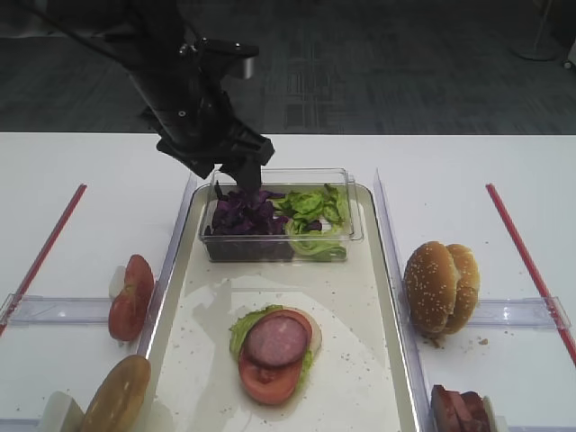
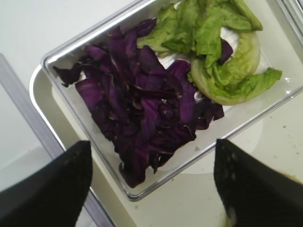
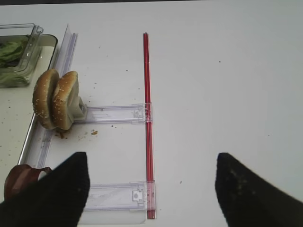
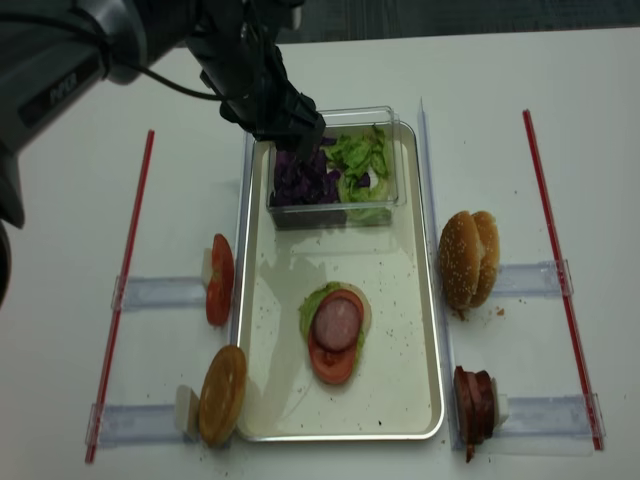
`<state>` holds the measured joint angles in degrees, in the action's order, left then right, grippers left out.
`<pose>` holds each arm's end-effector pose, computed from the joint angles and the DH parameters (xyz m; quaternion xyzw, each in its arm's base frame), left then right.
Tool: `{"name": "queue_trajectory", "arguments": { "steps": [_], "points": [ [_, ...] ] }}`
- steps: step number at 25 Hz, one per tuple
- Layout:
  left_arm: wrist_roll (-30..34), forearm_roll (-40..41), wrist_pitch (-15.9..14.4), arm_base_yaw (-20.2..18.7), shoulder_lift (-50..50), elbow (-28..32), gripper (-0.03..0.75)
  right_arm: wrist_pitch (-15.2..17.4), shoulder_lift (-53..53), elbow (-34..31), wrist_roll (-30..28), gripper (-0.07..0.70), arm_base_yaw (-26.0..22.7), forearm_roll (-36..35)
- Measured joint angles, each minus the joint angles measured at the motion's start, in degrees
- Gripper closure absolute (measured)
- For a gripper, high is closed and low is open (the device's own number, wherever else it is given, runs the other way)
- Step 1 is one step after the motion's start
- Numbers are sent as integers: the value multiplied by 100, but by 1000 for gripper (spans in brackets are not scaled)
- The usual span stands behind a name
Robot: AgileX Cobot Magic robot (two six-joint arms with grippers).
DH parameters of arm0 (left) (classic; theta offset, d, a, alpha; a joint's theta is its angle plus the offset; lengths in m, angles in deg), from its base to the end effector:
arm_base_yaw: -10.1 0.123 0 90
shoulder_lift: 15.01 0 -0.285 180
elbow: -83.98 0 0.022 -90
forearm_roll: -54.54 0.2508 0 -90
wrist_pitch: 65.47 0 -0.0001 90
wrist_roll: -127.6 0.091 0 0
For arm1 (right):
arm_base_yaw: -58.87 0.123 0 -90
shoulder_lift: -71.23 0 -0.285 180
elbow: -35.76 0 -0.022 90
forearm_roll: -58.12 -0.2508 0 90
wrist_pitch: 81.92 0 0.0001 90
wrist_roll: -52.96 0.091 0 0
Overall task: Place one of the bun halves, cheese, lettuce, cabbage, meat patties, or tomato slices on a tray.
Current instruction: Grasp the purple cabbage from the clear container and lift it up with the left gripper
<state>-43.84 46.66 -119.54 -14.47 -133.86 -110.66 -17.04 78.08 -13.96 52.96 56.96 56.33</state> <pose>0.3776 -0.1837 0.2485 0.2514 0.9474 -0.0878 0.1775 -0.0081 0.0028 0.2660 0.0134 0.8721 0.0074 0.4891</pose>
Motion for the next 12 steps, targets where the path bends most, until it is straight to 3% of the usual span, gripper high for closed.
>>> {"name": "queue_trajectory", "arguments": {
  "steps": [12],
  "points": [
    [0, -30, 129, -132, -264, -22, 224, 0, 0, 0, 0, 61, 0, 0]
  ]
}}
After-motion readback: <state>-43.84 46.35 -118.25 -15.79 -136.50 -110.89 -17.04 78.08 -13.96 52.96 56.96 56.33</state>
